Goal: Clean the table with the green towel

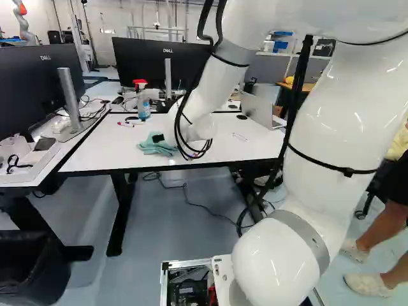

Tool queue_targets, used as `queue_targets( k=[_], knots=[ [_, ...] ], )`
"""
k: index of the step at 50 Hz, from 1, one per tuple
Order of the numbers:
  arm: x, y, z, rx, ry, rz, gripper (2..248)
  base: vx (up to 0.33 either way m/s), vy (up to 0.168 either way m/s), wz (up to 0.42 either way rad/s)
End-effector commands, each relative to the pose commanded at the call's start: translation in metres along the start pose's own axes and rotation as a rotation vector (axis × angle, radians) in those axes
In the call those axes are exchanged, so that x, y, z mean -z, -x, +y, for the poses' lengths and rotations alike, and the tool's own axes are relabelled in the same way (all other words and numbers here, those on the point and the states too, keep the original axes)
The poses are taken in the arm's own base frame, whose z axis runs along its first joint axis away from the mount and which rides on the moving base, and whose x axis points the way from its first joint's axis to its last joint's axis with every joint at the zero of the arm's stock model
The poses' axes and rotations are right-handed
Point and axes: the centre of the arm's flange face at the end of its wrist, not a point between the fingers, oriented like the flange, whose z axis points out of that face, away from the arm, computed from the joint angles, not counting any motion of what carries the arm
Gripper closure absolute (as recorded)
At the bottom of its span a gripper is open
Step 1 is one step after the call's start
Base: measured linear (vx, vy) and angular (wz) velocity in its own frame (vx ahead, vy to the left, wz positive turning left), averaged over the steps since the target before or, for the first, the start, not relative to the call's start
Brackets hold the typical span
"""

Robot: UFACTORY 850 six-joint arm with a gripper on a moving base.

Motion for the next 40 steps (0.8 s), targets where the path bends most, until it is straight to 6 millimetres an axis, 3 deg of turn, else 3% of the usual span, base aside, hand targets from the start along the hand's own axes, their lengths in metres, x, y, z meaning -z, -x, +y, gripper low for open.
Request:
queue_targets(
  k=[19,40],
  knots=[
    [-0.019,-0.004,-0.013,0.017,-0.022,-0.092,3,0.000,0.000,0.000],
    [-0.020,-0.004,-0.014,0.018,-0.023,-0.097,3,0.000,0.000,0.000]
  ],
)
